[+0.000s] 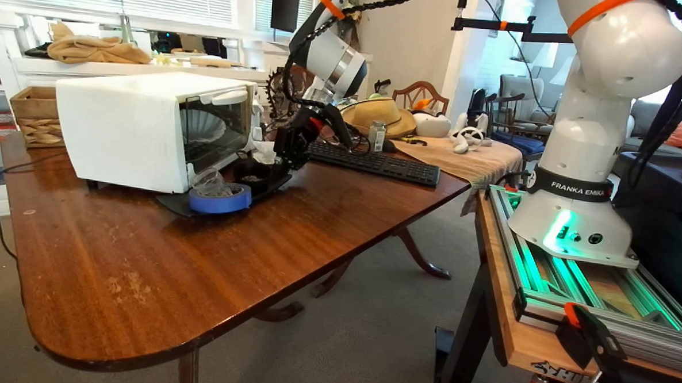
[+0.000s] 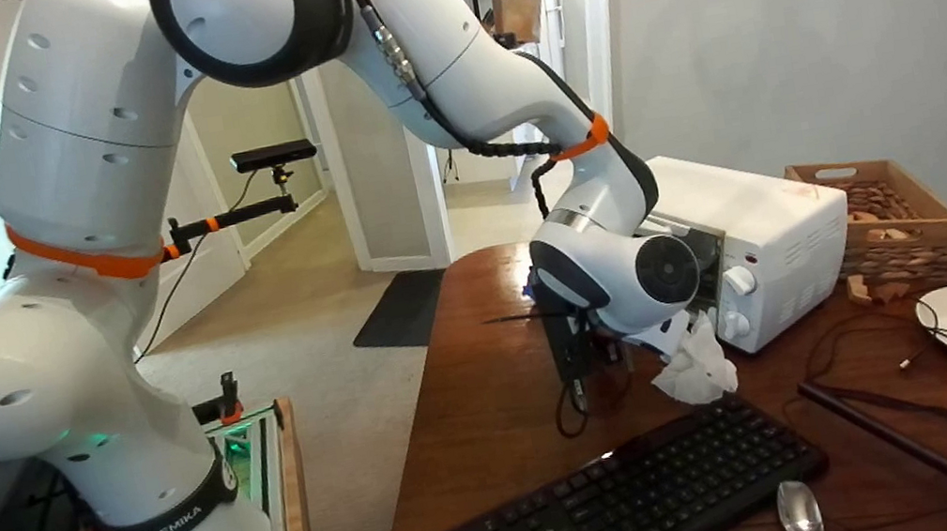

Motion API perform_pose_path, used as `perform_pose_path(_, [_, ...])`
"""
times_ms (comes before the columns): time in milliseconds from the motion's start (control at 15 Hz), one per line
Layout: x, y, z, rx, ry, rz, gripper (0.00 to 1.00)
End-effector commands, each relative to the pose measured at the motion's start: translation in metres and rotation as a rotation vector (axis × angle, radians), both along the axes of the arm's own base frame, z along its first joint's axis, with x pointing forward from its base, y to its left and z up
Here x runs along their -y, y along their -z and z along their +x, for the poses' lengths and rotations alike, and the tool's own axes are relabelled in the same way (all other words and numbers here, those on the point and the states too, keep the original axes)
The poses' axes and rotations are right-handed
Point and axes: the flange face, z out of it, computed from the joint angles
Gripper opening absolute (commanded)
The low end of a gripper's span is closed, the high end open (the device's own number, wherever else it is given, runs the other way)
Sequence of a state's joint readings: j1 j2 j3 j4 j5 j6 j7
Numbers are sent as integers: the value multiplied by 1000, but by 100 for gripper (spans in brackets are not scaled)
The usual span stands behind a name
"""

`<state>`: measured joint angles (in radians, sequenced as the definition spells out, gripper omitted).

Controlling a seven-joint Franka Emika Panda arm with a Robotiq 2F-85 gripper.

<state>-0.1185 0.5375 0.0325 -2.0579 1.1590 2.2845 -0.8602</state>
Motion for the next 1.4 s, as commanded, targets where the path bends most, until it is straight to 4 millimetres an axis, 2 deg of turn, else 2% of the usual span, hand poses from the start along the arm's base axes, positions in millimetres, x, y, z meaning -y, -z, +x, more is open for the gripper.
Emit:
perform_pose_path(0, [-11, 7, 15, -23, -20, 27, 59])
perform_pose_path(133, [-15, 9, 22, -22, -25, 36, 55])
perform_pose_path(200, [-17, 11, 25, -22, -28, 43, 45])
perform_pose_path(267, [-20, 13, 28, -22, -31, 49, 30])
perform_pose_path(533, [-24, 18, 34, -22, -29, 66, 1])
perform_pose_path(733, [-19, 17, 34, -22, -18, 82, 3])
perform_pose_path(867, [-8, 18, 27, -24, -2, 96, 2])
perform_pose_path(1333, [48, 35, -6, -63, 5, 151, 2])
